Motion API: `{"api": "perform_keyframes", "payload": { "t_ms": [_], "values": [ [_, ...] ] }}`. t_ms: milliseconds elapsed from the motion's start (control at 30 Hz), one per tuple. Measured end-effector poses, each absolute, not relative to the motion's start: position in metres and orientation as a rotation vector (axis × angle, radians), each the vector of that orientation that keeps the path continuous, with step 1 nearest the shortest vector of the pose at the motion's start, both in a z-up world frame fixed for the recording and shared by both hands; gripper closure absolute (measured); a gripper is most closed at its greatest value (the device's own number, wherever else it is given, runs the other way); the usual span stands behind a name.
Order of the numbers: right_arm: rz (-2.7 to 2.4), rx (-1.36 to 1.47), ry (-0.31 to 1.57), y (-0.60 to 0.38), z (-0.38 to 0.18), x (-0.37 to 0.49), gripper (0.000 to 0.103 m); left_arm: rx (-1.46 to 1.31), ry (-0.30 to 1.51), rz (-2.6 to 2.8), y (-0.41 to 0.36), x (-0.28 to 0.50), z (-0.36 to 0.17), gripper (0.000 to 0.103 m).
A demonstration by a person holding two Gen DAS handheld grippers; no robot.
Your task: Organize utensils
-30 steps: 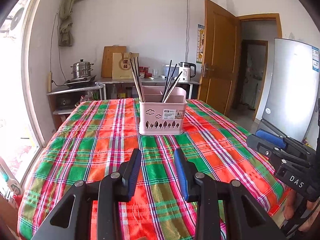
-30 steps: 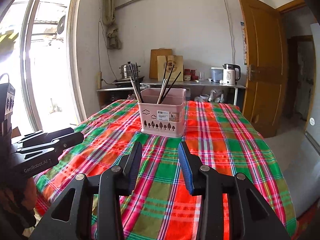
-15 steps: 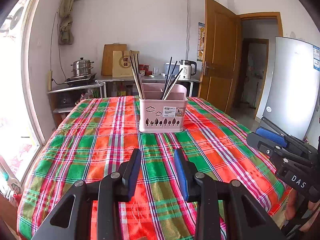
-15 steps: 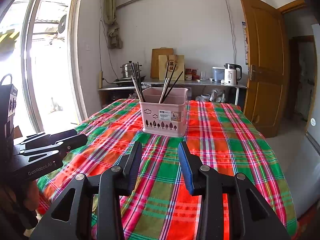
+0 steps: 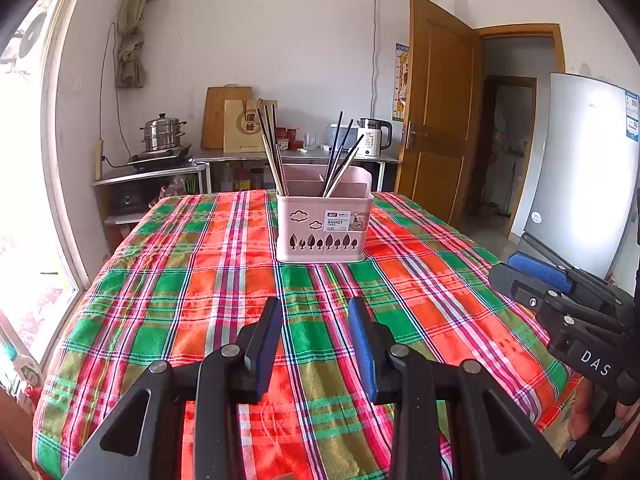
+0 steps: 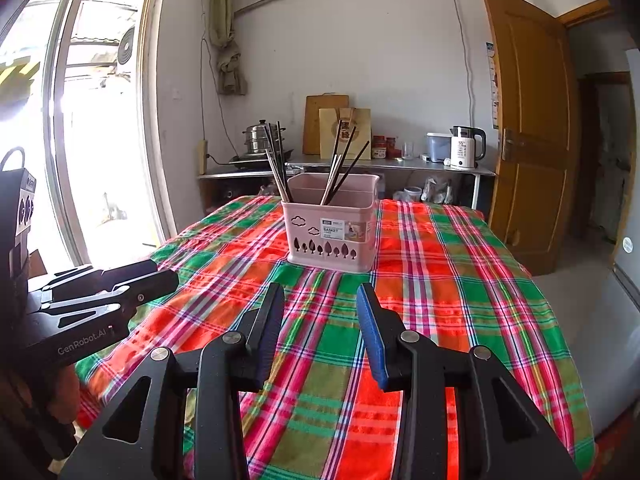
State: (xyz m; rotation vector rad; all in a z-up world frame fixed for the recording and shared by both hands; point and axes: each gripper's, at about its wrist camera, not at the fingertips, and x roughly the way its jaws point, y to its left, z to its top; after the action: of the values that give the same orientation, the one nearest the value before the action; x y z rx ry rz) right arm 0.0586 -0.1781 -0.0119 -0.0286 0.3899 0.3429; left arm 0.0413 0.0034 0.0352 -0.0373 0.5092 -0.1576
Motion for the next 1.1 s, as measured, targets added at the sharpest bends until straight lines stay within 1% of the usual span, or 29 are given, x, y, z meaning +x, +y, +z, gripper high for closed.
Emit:
{"api": "perform_keyframes", "payload": {
  "t_ms": [1100],
  "values": [
    [0.354,-0.035,0.404,-0.1761,-0.0124,0.0598,0.064,-0.039,0.516,-0.159,0.0013,0.0396,0.0321,0.069]
  ]
}}
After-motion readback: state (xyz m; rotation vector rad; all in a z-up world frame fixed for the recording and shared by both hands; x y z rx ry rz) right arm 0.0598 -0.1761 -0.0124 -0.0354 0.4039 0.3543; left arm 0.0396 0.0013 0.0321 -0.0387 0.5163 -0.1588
